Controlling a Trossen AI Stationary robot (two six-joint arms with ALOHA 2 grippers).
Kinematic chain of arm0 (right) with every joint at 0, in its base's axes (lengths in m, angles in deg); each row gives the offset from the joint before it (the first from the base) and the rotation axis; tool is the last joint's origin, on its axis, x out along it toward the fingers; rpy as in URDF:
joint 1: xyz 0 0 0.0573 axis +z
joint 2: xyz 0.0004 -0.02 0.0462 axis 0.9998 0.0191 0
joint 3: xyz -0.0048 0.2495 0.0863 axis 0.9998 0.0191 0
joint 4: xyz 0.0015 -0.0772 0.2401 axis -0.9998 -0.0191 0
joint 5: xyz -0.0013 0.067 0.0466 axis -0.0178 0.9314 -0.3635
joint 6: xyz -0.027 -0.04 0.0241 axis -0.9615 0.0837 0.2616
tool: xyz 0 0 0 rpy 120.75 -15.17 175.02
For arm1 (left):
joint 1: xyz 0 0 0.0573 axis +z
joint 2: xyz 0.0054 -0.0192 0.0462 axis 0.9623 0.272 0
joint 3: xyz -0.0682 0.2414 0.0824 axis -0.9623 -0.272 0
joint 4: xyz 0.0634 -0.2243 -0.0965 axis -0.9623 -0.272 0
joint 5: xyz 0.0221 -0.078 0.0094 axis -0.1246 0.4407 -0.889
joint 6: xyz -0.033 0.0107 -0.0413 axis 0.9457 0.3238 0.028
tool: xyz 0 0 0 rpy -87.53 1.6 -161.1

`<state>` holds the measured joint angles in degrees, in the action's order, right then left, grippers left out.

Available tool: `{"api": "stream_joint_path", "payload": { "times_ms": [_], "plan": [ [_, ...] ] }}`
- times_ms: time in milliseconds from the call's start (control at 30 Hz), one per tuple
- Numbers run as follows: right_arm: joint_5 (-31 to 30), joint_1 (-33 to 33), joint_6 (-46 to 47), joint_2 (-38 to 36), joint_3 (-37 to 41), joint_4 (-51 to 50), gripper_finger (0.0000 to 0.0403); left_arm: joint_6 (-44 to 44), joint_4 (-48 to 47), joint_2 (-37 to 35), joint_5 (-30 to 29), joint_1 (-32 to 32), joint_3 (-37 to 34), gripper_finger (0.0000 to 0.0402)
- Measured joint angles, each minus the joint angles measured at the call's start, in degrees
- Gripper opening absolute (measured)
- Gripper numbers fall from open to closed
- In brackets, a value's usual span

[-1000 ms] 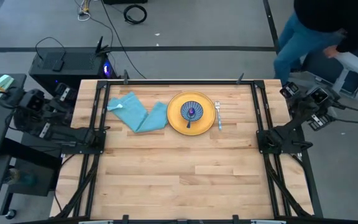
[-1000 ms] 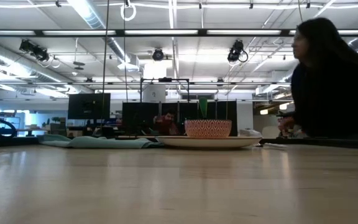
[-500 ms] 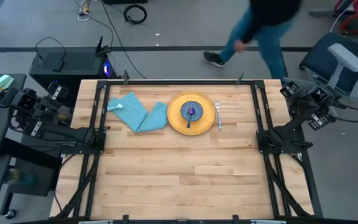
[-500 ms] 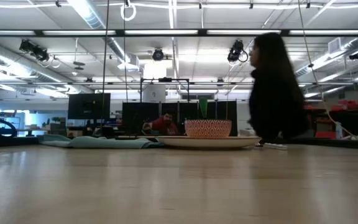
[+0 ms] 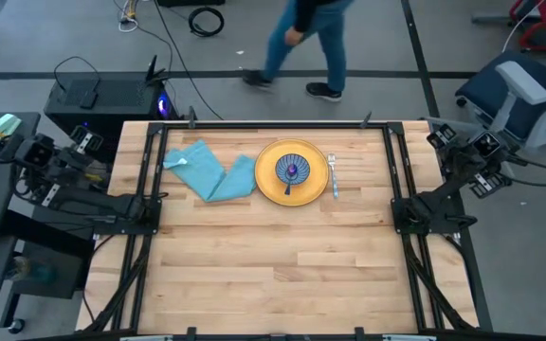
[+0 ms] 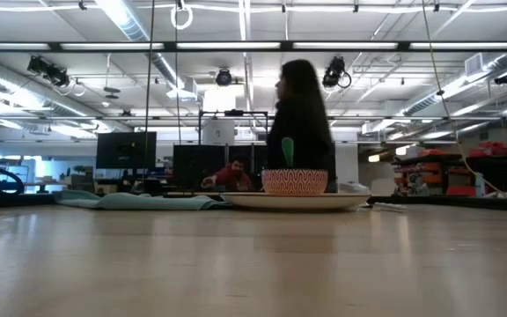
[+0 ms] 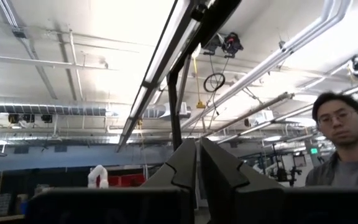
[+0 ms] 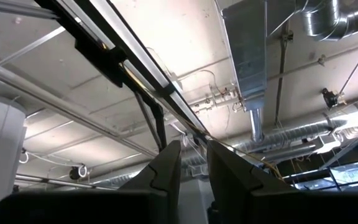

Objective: Set table place
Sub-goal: Return to Home Position

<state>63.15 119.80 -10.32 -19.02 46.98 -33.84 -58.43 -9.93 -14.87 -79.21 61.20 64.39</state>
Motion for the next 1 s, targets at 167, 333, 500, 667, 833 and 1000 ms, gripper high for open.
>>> {"api": "stream_joint_path", "payload": {
  "times_ms": [167, 333, 500, 667, 833, 1000],
  "plan": [
    [0.0, 0.0, 0.0, 0.0, 0.0, 0.0, 0.0085, 0.7, 0.3, -3.1, 0.2, 0.0, 0.0, 0.0037],
    [0.0, 0.0, 0.0, 0.0, 0.0, 0.1, 0.0085, -0.3, 0.4, -3.1, 1.9, 0.0, -0.3, 0.0040],
    [0.0, 0.0, 0.0, 0.0, 0.1, 0.1, 0.0085, -1.0, 1.5, -3.1, 2.0, -0.1, -2.8, 0.0034],
    [0.0, 0.0, 1.6, 0.0, 2.1, 0.1, 0.0085, -1.0, 9.0, -3.1, 2.0, -0.1, -9.8, 0.0028],
    [0.0, 0.0, 4.9, 0.0, 6.6, 2.9, 0.0085, 2.2, 16.6, -3.1, 2.0, -0.1, -18.1, 0.0032],
    [0.0, 0.0, 6.6, 0.0, 13.9, 12.8, 0.0085, 4.1, 28.1, -3.1, 2.0, -0.1, -28.5, 0.0039]
  ]
}}
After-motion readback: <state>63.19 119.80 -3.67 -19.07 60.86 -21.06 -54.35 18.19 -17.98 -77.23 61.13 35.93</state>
